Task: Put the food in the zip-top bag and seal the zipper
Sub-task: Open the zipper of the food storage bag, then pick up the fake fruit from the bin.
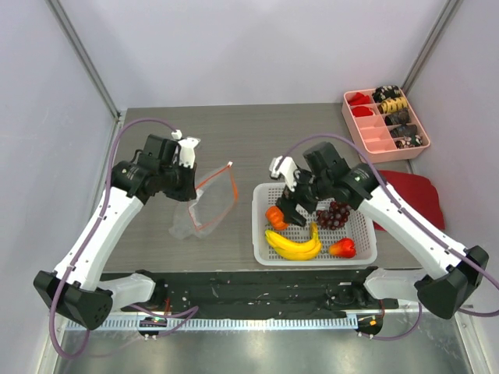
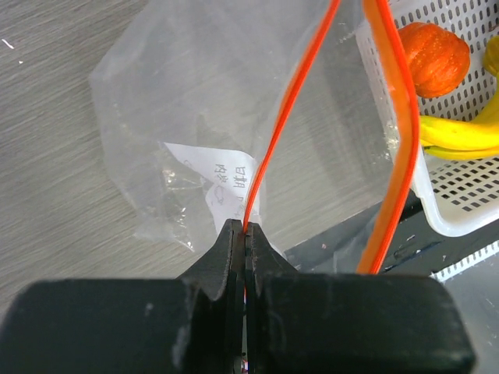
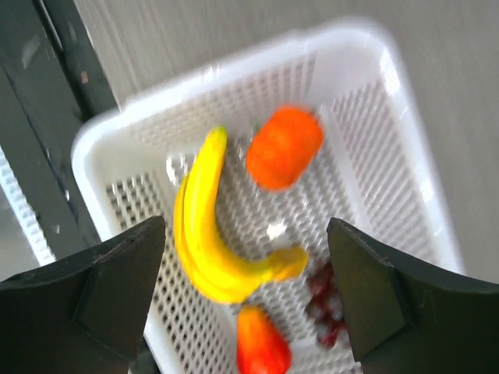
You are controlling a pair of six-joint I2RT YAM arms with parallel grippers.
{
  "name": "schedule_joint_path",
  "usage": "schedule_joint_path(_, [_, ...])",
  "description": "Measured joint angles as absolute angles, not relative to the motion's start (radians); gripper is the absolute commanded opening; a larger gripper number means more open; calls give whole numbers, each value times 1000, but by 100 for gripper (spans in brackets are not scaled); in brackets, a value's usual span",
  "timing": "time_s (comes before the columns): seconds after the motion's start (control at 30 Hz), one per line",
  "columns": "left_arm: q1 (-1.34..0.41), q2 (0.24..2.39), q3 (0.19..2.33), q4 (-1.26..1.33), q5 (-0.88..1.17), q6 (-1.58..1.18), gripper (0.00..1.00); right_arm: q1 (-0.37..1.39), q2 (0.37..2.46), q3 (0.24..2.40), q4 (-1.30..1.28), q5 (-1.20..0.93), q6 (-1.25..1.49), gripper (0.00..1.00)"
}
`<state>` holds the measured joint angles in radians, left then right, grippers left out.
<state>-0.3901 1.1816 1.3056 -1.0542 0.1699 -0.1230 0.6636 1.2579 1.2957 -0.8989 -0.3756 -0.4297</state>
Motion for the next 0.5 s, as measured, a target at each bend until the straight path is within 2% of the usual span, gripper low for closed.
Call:
schedule_joint_path(0.13, [-390,1182,1305,-1049,177,-124,0,595,1225,1163,-986,-341,-438,83])
schedule_joint_path(0.27, [-390,1182,1304,-1048,179,-124,0,451,1281,1090,-1024,-312,-402,61])
schedule_joint_path(0.37, [-390,1182,1304,-1048,181,-124,0,385,1329,1087,-1026,-283,-366,49])
schedule_joint_path(0.5, [-390,1183,1304,-1048,184,-124,0,384,1366,1087,-1022,-275,-329,43])
